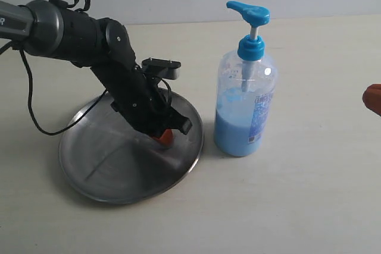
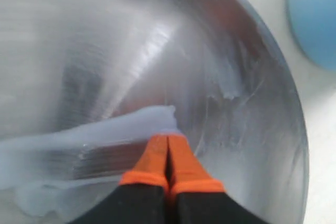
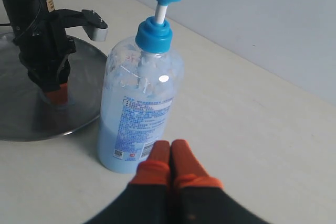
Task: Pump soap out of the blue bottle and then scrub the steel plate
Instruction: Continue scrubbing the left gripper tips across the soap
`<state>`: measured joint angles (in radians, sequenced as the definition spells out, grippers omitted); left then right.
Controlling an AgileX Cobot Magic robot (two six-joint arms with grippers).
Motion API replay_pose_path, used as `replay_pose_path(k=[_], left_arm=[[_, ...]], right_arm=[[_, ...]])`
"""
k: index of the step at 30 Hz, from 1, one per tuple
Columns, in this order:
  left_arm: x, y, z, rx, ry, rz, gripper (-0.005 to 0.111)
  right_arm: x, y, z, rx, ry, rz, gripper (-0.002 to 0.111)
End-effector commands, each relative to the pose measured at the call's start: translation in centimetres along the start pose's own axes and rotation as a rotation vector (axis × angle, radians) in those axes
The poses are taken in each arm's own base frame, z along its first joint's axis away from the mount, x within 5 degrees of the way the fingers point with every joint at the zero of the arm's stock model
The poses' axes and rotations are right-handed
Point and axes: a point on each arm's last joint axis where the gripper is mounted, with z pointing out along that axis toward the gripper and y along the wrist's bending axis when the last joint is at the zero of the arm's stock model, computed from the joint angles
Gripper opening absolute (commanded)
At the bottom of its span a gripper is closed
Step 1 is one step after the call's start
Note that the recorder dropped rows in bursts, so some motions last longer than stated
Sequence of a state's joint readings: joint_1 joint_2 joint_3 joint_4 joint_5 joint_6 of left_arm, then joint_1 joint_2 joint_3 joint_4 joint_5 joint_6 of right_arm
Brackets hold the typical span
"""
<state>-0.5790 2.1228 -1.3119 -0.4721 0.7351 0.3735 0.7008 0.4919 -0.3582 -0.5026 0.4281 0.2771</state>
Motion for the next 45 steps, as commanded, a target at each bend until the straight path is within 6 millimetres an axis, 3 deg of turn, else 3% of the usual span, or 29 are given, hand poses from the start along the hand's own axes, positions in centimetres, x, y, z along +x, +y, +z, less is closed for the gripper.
replay_pose_path(k=[1,10,13,17,26,32,37,45], left_arm=[[0.4,0.0,0.8,0.001,0.026,0.008,0.000],[0.5,5.6,-0.8,-0.086,-0.005,-0.090,0.000],[0.6,6.5,-1.1,-0.087,-0.007,-0.122,0.000],[0.6,5.8,-1.0,-0.061,-0.005,-0.134,0.000],[0.5,1.5,0.4,-0.028,0.034,-0.044,0.000],[0.6,-0.3,0.9,-0.018,0.048,0.000,0.000],[0.6,0.1,0.9,-0.048,0.050,0.036,0.000],[0.6,2.9,0.1,-0.101,0.036,-0.005,0.000]], right_arm=[[-0.1,0.0,0.0,0.001,-0.014,-0.007,0.000],[-0.1,0.0,0.0,0.001,-0.014,-0.009,0.000],[-0.1,0.0,0.0,0.001,-0.014,-0.009,0.000],[-0.1,0.0,0.0,0.001,-0.014,-0.009,0.000],[-0.1,0.0,0.0,0.001,-0.014,-0.009,0.000],[-0.1,0.0,0.0,0.001,-0.014,-0.009,0.000],[-0.1,0.0,0.0,0.001,-0.014,-0.006,0.000],[-0.1,0.0,0.0,0.001,-0.014,-0.009,0.000]])
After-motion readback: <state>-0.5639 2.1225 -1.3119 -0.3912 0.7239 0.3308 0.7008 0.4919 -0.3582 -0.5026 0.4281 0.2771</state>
